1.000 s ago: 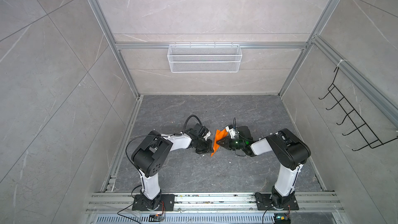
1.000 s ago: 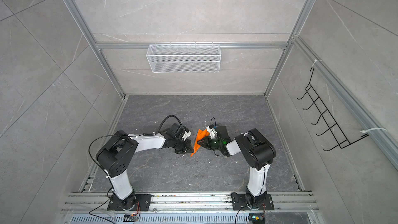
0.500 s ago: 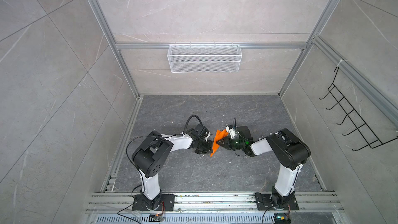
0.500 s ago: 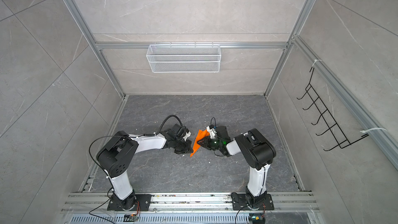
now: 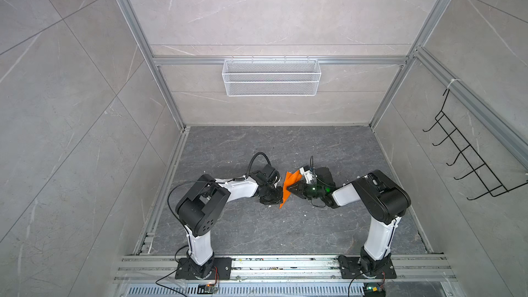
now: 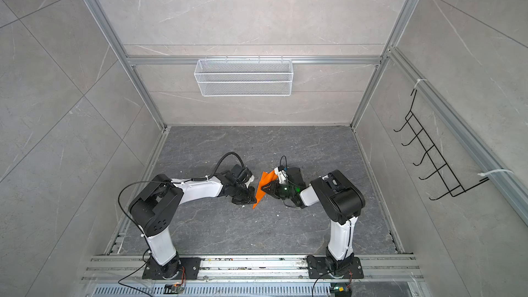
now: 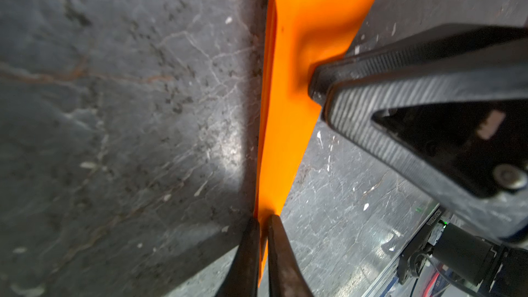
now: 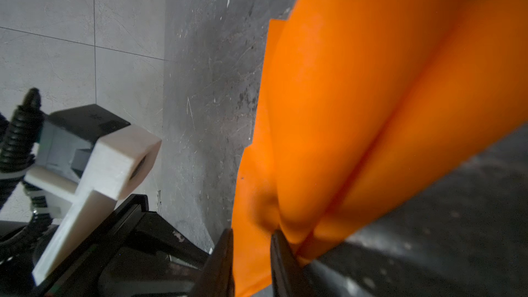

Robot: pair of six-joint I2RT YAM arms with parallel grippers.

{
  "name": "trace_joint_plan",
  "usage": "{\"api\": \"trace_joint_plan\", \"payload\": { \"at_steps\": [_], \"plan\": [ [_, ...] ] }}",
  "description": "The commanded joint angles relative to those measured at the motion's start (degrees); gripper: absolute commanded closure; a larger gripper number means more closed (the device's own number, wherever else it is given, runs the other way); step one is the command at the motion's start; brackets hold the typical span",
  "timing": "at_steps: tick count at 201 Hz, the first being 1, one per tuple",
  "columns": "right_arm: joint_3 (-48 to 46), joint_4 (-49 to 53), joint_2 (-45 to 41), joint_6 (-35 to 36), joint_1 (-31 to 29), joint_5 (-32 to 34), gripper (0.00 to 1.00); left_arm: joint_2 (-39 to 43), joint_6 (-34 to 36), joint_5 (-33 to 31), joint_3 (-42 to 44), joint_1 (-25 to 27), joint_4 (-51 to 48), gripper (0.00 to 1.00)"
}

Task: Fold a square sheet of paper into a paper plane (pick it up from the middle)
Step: 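Hold the folded paper upright between both grippers to crease the wing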

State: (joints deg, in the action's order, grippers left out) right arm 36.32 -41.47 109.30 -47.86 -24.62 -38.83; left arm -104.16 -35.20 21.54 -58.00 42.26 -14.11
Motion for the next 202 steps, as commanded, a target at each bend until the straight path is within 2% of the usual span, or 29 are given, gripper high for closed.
{"api": "trace_joint_plan", "payload": {
  "at_steps": [1,19,41,98,164,202],
  "plan": [
    [-1.4,3.4,2.4,-0.2,0.4,4.3,0.72,3.6,0.0,2.4,-0.4,0.1,-2.4,0.81],
    [-1.3,3.5,2.5,-0.1,0.4,4.3,0.72,4.9,-1.8,4.4,1.3,-1.0,0.3,0.76],
    [-1.3,3.5,2.5,-0.2,0.5,4.3,0.72,5.9,-4.3,6.7,3.6,-2.5,3.9,0.76],
    [-1.0,3.8,2.6,-0.2,0.4,4.3,0.72,3.9,-4.8,7.8,4.3,-2.7,4.3,0.87],
    [-0.9,3.9,2.6,-0.3,0.4,4.3,0.72,2.0,-3.7,7.6,3.7,-2.6,2.4,0.87],
    [-1.0,3.9,2.7,-0.2,0.5,4.4,0.72,1.3,-3.4,7.4,3.3,-2.4,1.8,0.91]
  ]
}}
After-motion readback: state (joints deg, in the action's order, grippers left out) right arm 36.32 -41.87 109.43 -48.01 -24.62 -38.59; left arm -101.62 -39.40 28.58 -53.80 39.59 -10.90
